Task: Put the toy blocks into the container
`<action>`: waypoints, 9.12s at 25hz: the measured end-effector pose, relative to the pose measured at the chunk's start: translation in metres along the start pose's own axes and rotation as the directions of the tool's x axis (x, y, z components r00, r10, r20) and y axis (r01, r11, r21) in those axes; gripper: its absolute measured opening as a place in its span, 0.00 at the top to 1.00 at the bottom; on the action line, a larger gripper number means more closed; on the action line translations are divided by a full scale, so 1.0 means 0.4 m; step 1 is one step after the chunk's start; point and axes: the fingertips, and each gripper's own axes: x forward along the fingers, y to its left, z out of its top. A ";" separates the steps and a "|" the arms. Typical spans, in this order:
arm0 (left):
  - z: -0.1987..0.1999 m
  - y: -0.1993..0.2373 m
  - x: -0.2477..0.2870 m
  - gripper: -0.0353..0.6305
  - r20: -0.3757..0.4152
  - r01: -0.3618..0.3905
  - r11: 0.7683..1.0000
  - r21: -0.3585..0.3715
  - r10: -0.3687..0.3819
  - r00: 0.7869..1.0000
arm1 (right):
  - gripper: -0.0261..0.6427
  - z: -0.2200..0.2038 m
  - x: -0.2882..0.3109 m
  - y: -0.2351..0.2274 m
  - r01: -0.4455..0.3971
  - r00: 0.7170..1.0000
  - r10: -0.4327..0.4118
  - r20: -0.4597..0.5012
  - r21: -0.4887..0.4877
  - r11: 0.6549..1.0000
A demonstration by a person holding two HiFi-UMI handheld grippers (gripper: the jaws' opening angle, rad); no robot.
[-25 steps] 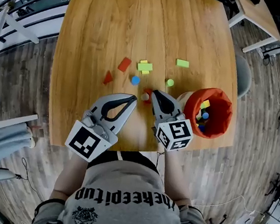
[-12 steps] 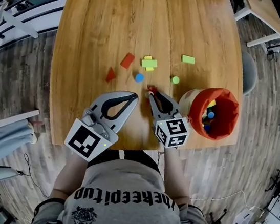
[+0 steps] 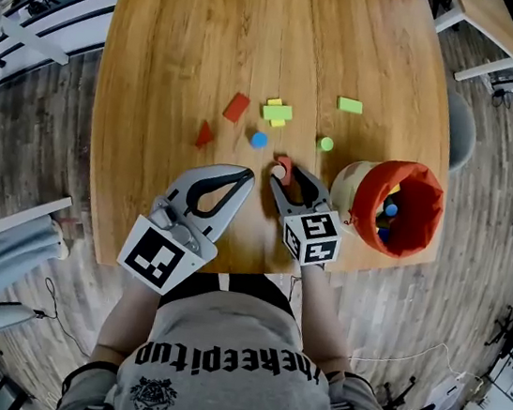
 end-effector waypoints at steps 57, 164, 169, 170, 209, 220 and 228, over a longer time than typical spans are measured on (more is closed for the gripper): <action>0.057 -0.237 0.082 0.93 0.041 0.256 0.963 0.079 -0.260 0.965 | 0.71 0.273 -0.396 0.009 0.140 0.903 -0.147 0.404 0.049 0.989; 0.065 0.050 -0.145 0.93 0.080 -0.137 0.990 0.028 0.134 0.988 | 0.94 0.425 -0.113 0.176 -0.124 0.915 0.170 0.367 -0.147 0.981; 0.047 0.074 -0.137 0.93 0.066 -0.128 0.992 0.011 0.127 0.990 | 0.94 0.407 -0.079 0.165 -0.114 0.929 0.153 0.336 -0.134 0.984; 0.045 0.078 -0.135 0.93 0.064 -0.126 0.992 0.008 0.125 0.990 | 0.94 0.402 -0.073 0.161 -0.111 0.932 0.149 0.329 -0.131 0.985; -0.026 0.178 -0.122 0.93 0.012 -0.124 0.990 -0.064 0.125 0.992 | 0.76 0.163 0.144 0.060 -0.007 1.000 0.004 -0.027 -0.084 0.996; -0.015 0.152 -0.117 0.93 0.017 -0.107 0.993 -0.058 0.108 0.994 | 0.76 0.193 0.099 0.076 -0.012 1.000 0.013 0.017 -0.080 0.997; 0.001 0.087 -0.085 0.93 0.027 -0.055 0.998 -0.039 0.056 0.998 | 0.76 0.247 0.000 0.084 -0.017 0.993 0.025 0.115 -0.068 0.998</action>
